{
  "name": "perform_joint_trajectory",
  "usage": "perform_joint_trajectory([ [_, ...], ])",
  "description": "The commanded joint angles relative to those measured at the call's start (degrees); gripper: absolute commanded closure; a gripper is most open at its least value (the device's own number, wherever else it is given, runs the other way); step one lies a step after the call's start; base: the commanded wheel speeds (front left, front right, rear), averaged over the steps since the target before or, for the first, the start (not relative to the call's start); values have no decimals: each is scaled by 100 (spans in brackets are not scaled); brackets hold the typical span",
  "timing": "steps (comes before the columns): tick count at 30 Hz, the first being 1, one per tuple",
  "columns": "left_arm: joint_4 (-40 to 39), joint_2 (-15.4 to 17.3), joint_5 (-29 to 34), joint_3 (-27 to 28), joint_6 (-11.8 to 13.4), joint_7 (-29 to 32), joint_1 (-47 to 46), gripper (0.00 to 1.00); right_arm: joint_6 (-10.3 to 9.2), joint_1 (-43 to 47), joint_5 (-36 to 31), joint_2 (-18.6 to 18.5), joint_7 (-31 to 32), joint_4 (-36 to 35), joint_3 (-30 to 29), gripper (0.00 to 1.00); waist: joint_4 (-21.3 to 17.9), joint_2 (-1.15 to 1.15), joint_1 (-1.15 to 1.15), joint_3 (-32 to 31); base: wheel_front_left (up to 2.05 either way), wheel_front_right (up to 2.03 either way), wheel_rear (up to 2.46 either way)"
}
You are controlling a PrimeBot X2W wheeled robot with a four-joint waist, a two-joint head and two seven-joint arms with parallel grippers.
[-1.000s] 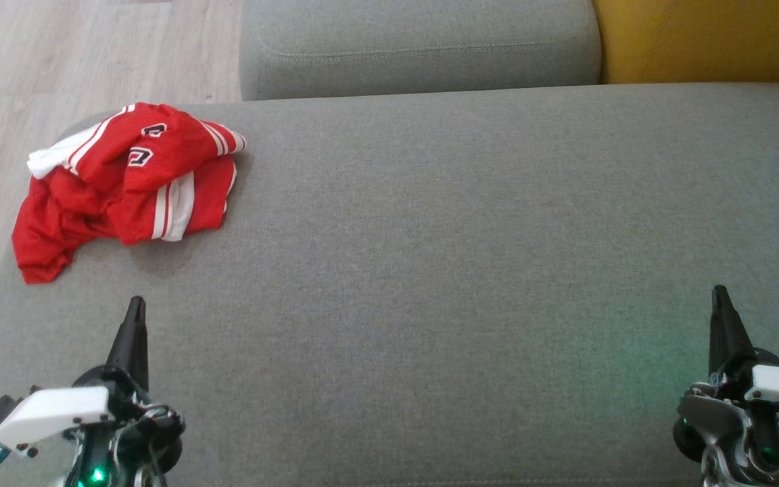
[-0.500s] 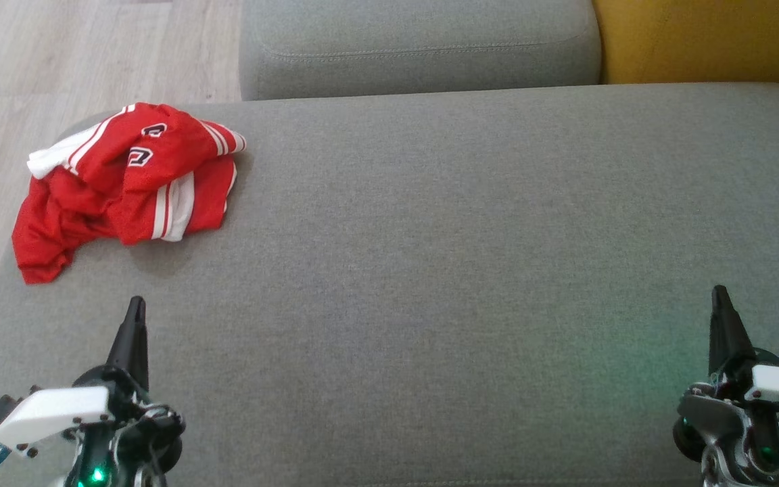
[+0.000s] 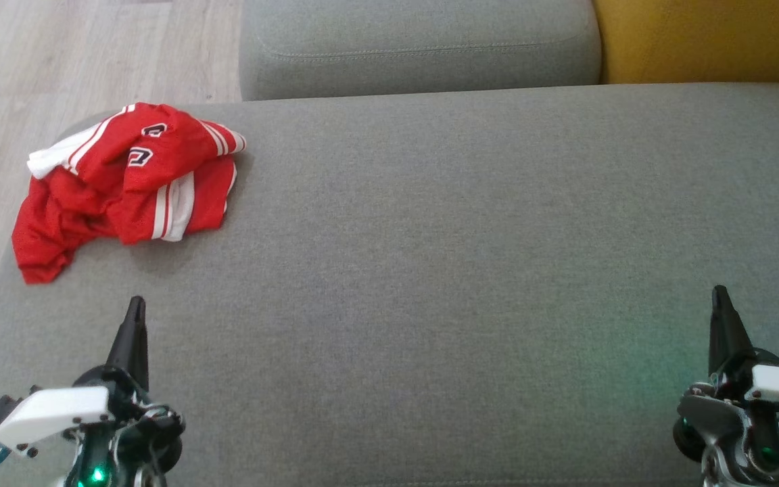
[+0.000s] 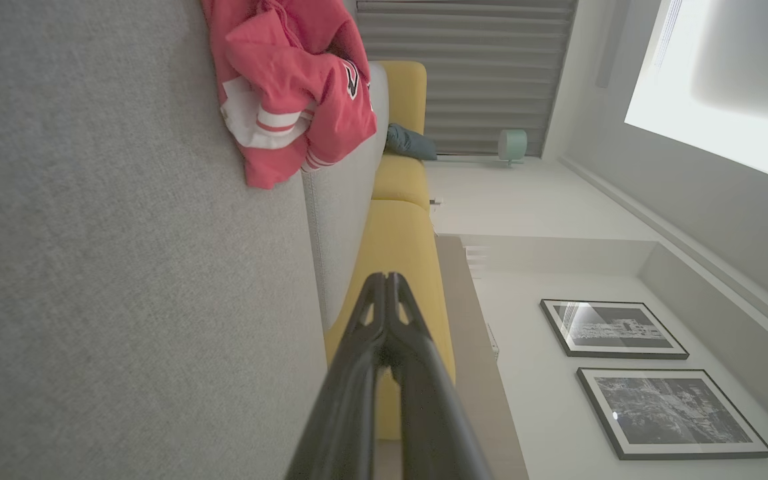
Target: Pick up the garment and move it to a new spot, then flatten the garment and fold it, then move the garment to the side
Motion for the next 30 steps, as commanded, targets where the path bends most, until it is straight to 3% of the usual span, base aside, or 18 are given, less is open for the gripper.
perform_joint_trajectory([
  [1,-202,54,66,200,-41,18,-324,100,39,-292,-8,-32,32,-210,122,100,0,0,0,0,0,0,0],
  [7,-202,54,66,200,-41,18,-324,100,39,-292,-8,-32,32,-210,122,100,0,0,0,0,0,0,0],
  [8,24,-3,-2,-5,4,-1,3,0,-1,3,-1,1,-1,20,2,0,0,0,0,0,0,0,0],
  [12,346,-67,1,-25,11,-8,211,0,-6,187,-4,25,-10,345,24,0,0,0,0,0,0,0,0],
  [30,1,-48,326,-213,28,-331,267,0,0,192,-454,16,-330,74,293,0,-1,0,0,-15,0,0,0],
])
